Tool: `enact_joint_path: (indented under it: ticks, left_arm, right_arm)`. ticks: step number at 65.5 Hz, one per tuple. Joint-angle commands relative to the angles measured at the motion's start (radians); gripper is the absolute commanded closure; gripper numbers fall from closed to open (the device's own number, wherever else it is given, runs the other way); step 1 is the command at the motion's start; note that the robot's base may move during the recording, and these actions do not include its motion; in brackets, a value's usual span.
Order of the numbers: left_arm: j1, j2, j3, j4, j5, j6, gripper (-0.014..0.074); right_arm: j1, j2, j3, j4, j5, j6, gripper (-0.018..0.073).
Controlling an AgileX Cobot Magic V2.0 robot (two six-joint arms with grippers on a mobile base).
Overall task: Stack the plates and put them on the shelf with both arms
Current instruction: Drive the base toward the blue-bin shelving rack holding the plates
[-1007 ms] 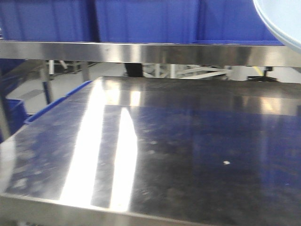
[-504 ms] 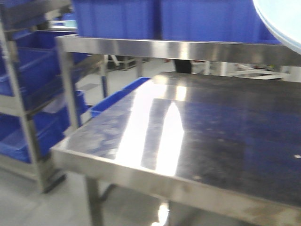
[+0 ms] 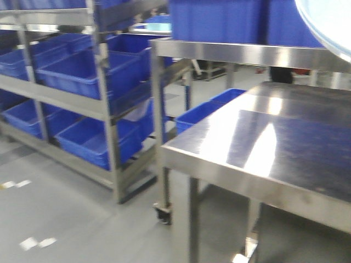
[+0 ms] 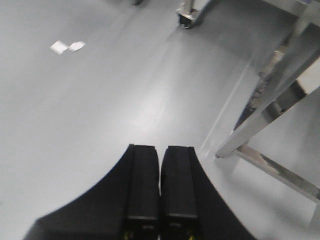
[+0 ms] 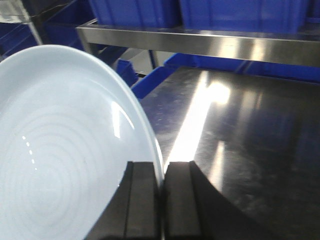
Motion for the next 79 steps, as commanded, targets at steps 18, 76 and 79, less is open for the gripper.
enact_joint_path:
  ticks: [18, 76, 79]
  left_arm:
    - [-0.008, -0.004, -0.026, -0.003, -0.060, 0.001, 0.0514]
    - [-0.008, -0.004, -0.026, -0.003, -0.060, 0.001, 0.0514]
    - [-0.008, -0.004, -0.026, -0.003, -0.060, 0.001, 0.0514]
  right_arm:
    - [-0.006, 0.003, -0.032, -0.007, -0.105, -0.003, 0.0503]
    - [-0.005, 0.003, -0.032, -0.007, -0.104, -0.003, 0.0503]
    - [-0.005, 0.003, -0.032, -0.007, -0.104, -0.003, 0.0503]
